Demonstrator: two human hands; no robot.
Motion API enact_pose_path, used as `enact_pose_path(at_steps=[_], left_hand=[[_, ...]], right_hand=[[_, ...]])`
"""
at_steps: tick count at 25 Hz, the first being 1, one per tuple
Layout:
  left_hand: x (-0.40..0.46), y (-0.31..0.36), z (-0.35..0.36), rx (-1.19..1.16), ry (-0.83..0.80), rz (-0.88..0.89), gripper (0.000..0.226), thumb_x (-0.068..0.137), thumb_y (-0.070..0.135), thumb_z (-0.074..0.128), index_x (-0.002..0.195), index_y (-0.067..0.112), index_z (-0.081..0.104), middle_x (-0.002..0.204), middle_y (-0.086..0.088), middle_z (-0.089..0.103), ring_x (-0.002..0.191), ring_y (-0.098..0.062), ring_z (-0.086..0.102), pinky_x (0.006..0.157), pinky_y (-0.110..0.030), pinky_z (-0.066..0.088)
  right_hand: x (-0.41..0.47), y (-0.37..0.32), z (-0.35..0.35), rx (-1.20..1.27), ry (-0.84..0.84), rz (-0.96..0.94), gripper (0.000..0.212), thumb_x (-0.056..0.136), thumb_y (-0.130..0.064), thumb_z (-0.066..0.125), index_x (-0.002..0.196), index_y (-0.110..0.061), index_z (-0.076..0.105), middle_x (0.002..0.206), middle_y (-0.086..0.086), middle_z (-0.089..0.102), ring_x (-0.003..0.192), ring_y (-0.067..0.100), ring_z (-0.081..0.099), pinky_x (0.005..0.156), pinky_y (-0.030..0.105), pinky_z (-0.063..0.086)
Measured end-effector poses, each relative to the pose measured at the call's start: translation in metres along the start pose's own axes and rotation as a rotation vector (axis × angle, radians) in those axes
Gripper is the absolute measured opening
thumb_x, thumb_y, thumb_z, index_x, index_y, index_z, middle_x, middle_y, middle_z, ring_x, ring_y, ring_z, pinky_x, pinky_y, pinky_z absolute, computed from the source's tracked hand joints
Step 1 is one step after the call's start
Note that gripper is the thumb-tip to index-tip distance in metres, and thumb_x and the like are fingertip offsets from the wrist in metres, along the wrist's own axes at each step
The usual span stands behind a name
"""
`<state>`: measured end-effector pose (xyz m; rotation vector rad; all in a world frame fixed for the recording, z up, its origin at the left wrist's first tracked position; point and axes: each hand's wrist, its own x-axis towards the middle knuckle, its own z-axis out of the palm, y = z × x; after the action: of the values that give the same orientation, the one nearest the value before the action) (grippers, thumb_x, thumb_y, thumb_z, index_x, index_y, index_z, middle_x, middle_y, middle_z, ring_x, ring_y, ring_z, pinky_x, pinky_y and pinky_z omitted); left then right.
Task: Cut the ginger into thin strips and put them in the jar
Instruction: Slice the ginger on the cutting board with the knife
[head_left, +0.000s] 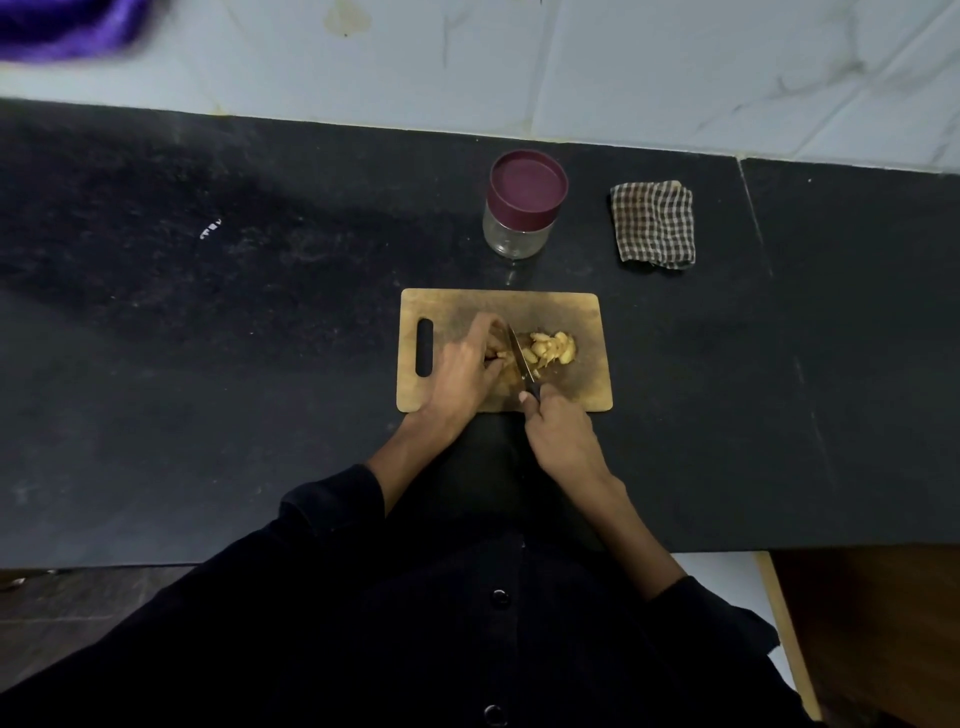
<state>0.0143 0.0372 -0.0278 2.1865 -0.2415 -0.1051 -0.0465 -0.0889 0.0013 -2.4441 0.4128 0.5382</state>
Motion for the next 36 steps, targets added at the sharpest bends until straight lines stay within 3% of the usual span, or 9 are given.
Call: enact_pose_path(at_steps=[7,14,21,28,32,36], left_hand=[[0.001,-0.001,0.0,0.003,-0.002,-0.007,0.035,0.083,-0.002,0.067,0.111,0.008,0.049,0.1,-0.004,0.068,0.09,-0.014,0.068,0.078,-0.031,0.058],[0.001,0.0,0.001,-0.007,-0.003,-0.03,0.027,0.084,-0.003,0.065,0.105,0.008,0.051,0.096,-0.002,0.065,0.086,-0.009,0.066,0.074,-0.023,0.056],[0.0,-0.002,0.001,0.017,0.004,-0.023,0.028,0.085,0.003,0.067,0.105,0.008,0.05,0.096,-0.005,0.065,0.086,-0.014,0.066,0.074,-0.032,0.057],[-0.003,-0.005,0.0,-0.016,0.02,-0.011,0.028,0.083,0.002,0.07,0.104,0.007,0.051,0.097,-0.003,0.066,0.089,-0.013,0.066,0.077,-0.031,0.057],[-0.002,-0.005,0.0,-0.017,0.008,0.004,0.027,0.084,0.0,0.068,0.106,0.006,0.053,0.1,-0.004,0.065,0.091,-0.013,0.066,0.08,-0.028,0.056],[-0.002,-0.004,0.0,-0.004,0.009,0.007,0.027,0.084,-0.001,0.066,0.106,0.007,0.053,0.098,-0.001,0.062,0.089,-0.01,0.063,0.077,-0.015,0.051]], right_hand=[[0.009,-0.009,-0.001,-0.013,0.009,-0.024,0.029,0.105,-0.033,0.04,0.11,-0.009,0.055,0.096,0.01,0.063,0.087,0.026,0.063,0.077,0.048,0.054],[0.001,-0.005,0.006,-0.101,-0.031,0.012,0.029,0.105,-0.034,0.037,0.112,-0.011,0.052,0.102,0.012,0.063,0.094,0.029,0.062,0.08,0.048,0.053],[-0.018,0.013,0.013,-0.142,-0.091,0.05,0.031,0.106,-0.034,0.034,0.112,-0.008,0.05,0.11,0.016,0.062,0.103,0.034,0.06,0.075,0.04,0.043],[-0.018,0.016,0.008,0.038,-0.037,0.086,0.036,0.105,-0.037,0.036,0.114,-0.008,0.056,0.106,0.013,0.063,0.102,0.032,0.06,0.083,0.042,0.047],[-0.015,0.008,0.005,0.046,-0.034,0.036,0.029,0.105,-0.036,0.038,0.099,-0.012,0.053,0.094,0.006,0.059,0.087,0.023,0.058,0.074,0.039,0.045],[-0.006,-0.003,0.006,0.013,-0.007,-0.011,0.031,0.105,-0.036,0.038,0.109,-0.011,0.055,0.098,0.009,0.062,0.093,0.026,0.061,0.081,0.045,0.051]])
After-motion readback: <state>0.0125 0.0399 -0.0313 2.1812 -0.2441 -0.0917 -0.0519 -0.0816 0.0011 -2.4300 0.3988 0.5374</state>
